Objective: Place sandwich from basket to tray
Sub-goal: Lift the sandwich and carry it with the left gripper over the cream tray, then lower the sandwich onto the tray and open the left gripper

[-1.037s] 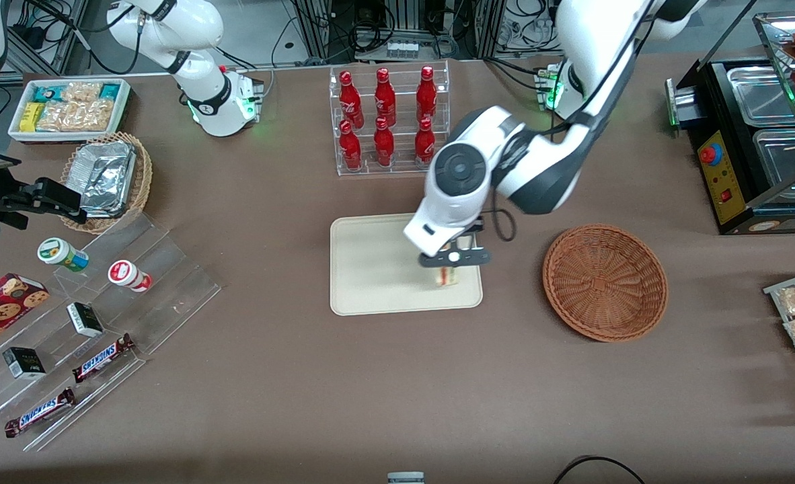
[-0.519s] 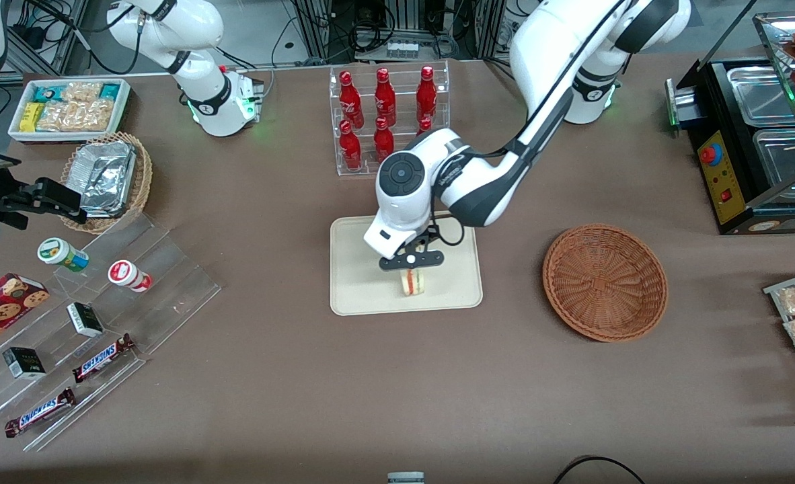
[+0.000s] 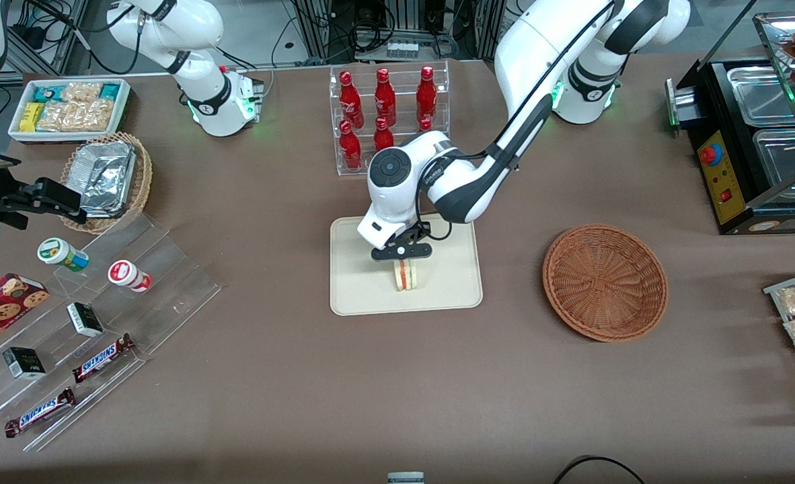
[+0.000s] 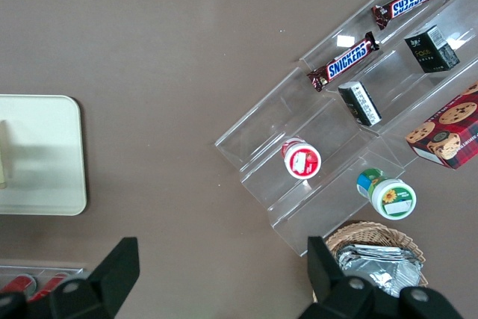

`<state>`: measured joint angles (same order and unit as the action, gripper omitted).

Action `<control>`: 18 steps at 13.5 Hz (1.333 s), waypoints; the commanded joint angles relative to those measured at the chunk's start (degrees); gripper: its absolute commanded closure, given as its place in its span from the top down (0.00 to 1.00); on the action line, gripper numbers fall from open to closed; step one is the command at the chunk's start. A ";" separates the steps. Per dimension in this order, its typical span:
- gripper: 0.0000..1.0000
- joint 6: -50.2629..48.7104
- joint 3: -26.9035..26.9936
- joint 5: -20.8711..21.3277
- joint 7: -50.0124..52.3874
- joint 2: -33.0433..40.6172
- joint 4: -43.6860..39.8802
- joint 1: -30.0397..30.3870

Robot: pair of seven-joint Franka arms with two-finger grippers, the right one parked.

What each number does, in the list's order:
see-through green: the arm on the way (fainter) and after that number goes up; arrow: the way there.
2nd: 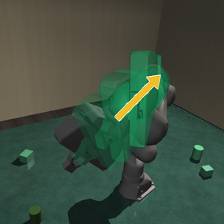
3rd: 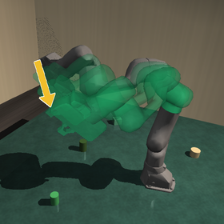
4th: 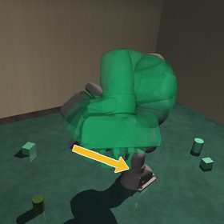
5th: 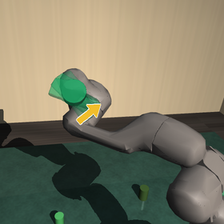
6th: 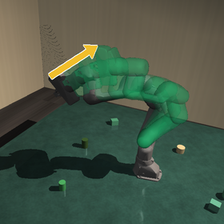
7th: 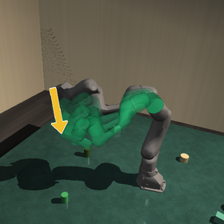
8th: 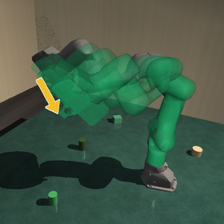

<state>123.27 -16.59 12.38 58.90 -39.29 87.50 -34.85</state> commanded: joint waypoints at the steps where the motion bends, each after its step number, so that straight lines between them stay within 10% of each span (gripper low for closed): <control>1: 0.00 1.71 0.68 1.33 1.40 -0.35 0.22 -0.74; 8: 0.28 1.71 0.68 1.24 1.31 -1.58 0.04 -0.65; 10: 0.89 1.36 0.68 1.15 1.22 -1.41 0.04 -0.48; 11: 1.00 1.27 0.68 1.15 1.31 -1.15 -0.30 -0.39; 18: 1.00 -16.79 0.68 -1.99 0.44 13.77 -1.54 3.55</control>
<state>111.85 -16.13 12.05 58.96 -32.13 84.18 -32.85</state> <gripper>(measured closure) 0.000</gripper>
